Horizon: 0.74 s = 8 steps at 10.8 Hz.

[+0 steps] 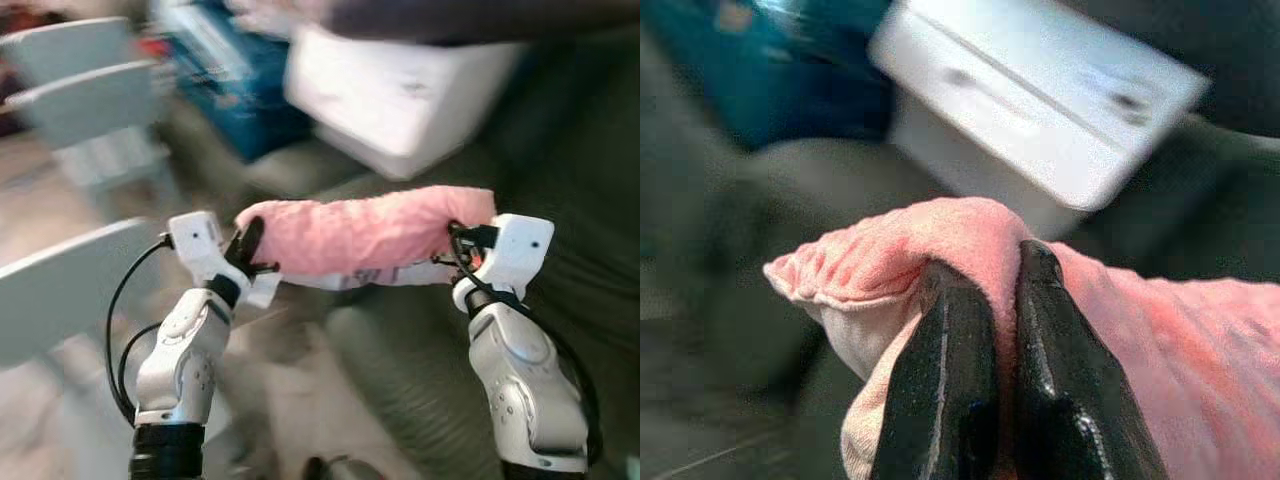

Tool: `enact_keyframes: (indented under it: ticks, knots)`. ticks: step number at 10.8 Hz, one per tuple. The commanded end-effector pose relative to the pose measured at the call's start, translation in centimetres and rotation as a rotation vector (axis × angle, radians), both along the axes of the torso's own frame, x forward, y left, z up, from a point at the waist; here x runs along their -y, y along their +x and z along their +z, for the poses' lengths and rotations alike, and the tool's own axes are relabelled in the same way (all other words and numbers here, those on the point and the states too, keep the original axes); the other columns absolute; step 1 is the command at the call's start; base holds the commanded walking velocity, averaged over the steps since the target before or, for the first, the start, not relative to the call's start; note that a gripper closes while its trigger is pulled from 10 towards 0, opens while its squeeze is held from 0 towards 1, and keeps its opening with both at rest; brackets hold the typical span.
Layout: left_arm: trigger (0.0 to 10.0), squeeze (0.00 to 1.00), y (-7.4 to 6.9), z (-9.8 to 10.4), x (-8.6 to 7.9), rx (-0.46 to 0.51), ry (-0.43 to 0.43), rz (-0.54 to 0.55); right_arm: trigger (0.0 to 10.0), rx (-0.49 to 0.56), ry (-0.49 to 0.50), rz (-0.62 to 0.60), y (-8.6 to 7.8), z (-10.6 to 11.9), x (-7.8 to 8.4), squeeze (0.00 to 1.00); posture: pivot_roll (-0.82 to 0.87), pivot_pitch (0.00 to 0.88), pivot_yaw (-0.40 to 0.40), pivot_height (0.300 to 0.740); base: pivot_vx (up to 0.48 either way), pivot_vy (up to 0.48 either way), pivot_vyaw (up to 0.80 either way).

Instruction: Move the pillow to the sofa

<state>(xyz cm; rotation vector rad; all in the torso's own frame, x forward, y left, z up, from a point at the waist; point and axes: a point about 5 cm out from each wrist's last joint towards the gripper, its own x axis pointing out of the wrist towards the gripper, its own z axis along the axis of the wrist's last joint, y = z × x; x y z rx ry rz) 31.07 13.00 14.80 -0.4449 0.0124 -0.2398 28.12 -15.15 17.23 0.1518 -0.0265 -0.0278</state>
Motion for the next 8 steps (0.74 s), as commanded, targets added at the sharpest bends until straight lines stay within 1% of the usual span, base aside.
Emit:
enact_keyframes:
  ticks: [1, 5, 6, 8]
  knots:
    - [10.0, 0.0, 0.02, 0.21, -0.08, 0.009, 0.002, -0.008, 10.0, 0.025, 0.005, 0.018, -0.15, 0.49, -0.39, 0.0, -0.13, 0.124, -0.043, 0.74, 0.0, 0.0, -0.79]
    - [10.0, 0.0, 0.08, 0.08, -0.1, -0.004, -0.009, 0.0, 10.0, 0.023, 0.007, 0.021, -0.16, 0.47, -0.43, 0.0, -0.13, 0.128, -0.042, 0.74, 0.0, 0.0, -0.79]
    - [10.0, 0.0, 0.1, 0.03, -0.12, -0.008, -0.009, 0.002, 10.0, 0.029, 0.016, 0.026, -0.16, 0.49, -0.47, 0.0, -0.13, 0.127, -0.043, 0.74, 0.0, 0.0, 0.0]
    - [10.0, 0.0, 0.08, -0.07, -0.1, -0.016, 0.0, -0.003, 10.0, 0.032, 0.017, 0.034, -0.22, 0.52, -0.59, 0.0, -0.13, 0.127, -0.041, 0.74, 0.0, 0.433, 0.0]
